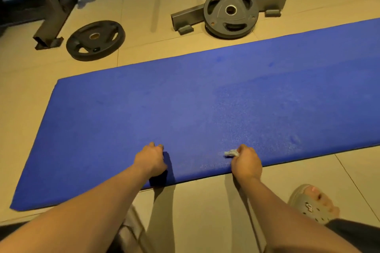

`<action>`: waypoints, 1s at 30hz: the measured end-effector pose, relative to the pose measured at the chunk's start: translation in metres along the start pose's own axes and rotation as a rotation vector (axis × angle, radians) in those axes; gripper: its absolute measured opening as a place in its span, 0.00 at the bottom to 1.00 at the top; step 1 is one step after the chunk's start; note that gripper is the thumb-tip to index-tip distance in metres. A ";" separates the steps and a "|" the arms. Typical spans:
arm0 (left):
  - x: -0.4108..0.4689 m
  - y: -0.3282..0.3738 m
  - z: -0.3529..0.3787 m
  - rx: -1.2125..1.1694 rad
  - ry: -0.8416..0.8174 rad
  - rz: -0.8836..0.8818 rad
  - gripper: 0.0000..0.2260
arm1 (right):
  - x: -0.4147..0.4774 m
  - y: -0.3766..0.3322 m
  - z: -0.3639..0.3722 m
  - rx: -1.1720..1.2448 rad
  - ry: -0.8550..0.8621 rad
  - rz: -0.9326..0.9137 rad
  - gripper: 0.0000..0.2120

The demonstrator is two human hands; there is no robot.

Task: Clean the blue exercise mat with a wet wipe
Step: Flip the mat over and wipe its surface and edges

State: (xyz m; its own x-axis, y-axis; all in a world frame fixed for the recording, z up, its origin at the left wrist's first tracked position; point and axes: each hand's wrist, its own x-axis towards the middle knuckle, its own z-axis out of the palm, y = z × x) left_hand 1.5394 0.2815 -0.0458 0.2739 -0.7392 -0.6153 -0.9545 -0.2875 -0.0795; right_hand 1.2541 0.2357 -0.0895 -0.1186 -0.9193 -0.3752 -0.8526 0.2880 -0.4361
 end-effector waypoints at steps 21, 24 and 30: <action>0.035 -0.041 0.034 -0.016 -0.013 0.021 0.60 | -0.039 -0.015 0.066 0.329 0.255 0.177 0.02; 0.035 -0.041 0.034 -0.004 -0.012 0.027 0.61 | -0.063 -0.046 0.097 0.371 0.197 0.131 0.02; 0.034 -0.040 0.029 0.014 -0.027 0.040 0.61 | -0.106 -0.085 0.136 0.233 -0.025 -0.195 0.04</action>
State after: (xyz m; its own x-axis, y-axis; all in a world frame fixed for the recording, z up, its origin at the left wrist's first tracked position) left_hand 1.5837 0.2858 -0.0866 0.2324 -0.7329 -0.6394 -0.9662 -0.2492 -0.0656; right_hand 1.4081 0.3453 -0.1239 0.0513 -0.9572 -0.2849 -0.7183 0.1628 -0.6765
